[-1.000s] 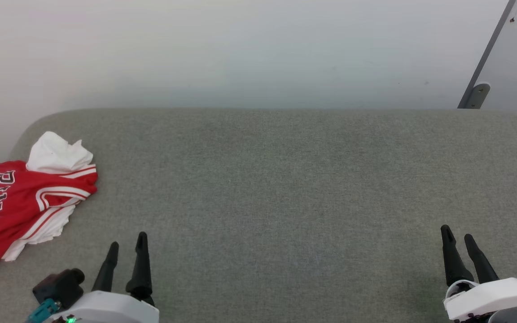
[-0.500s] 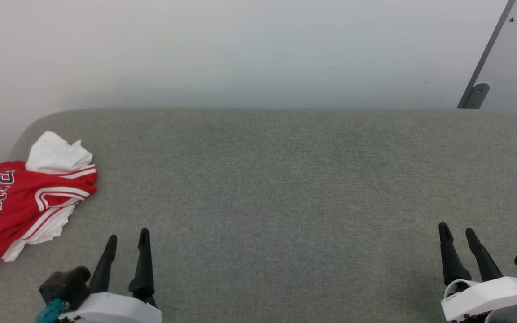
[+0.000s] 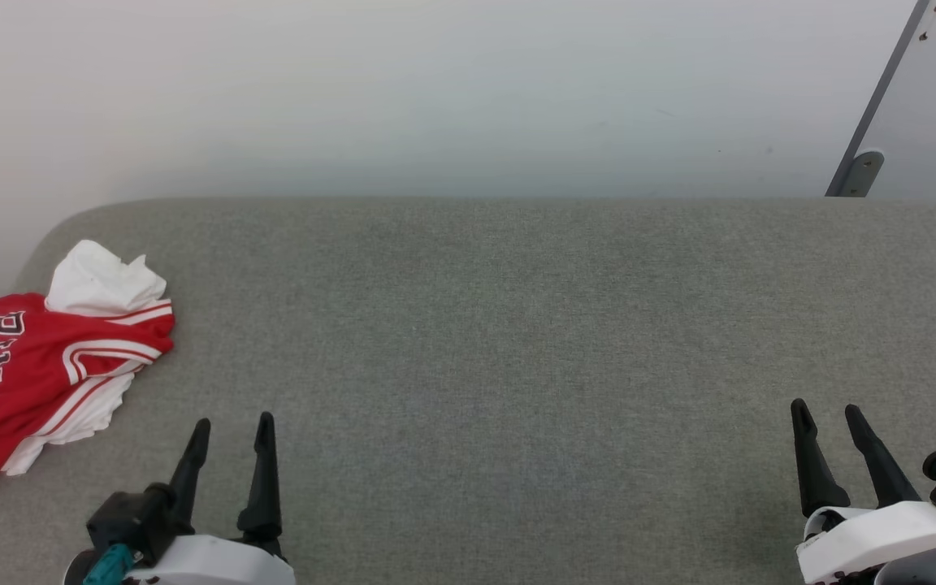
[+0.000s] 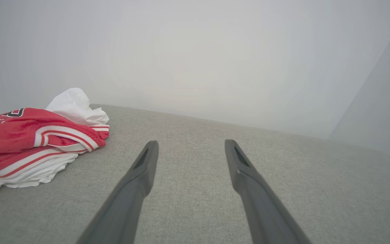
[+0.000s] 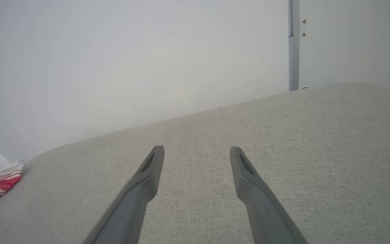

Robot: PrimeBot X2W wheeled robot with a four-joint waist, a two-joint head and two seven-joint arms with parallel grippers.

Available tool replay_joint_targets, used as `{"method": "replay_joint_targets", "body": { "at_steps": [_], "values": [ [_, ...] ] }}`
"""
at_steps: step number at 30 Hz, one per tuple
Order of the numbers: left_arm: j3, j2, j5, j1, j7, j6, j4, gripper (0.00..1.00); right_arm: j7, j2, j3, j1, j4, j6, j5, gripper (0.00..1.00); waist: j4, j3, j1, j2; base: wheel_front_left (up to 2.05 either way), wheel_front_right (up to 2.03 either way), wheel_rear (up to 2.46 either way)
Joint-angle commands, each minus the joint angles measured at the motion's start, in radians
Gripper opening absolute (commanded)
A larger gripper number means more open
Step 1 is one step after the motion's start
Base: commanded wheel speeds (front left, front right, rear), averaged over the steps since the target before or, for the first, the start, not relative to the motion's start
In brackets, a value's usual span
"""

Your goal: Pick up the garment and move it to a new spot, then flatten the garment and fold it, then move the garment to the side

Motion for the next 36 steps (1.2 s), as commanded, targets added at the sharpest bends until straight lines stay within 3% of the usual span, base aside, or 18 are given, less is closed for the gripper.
{"method": "replay_joint_targets", "body": {
  "at_steps": [1,28,36],
  "values": [
    [0.003,0.000,0.024,0.003,-0.010,-0.006,-0.010,1.00,-0.010,-0.008,0.006,-0.012,-0.007,0.000,-0.022,1.00,0.000,0.000,0.0000,0.0000,0.00,0.00,0.00],
    [0.017,-0.013,0.229,0.013,-0.060,-0.028,-0.021,1.00,-0.053,-0.028,0.006,0.012,-0.029,0.000,-0.205,1.00,0.004,-0.011,0.0000,0.0000,0.00,0.00,0.00],
    [0.024,-0.020,0.222,0.012,-0.059,-0.032,-0.015,1.00,-0.050,-0.027,0.004,0.017,-0.033,0.000,-0.208,1.00,0.010,-0.014,0.0000,0.0000,0.00,0.00,0.00]
  ]
}}
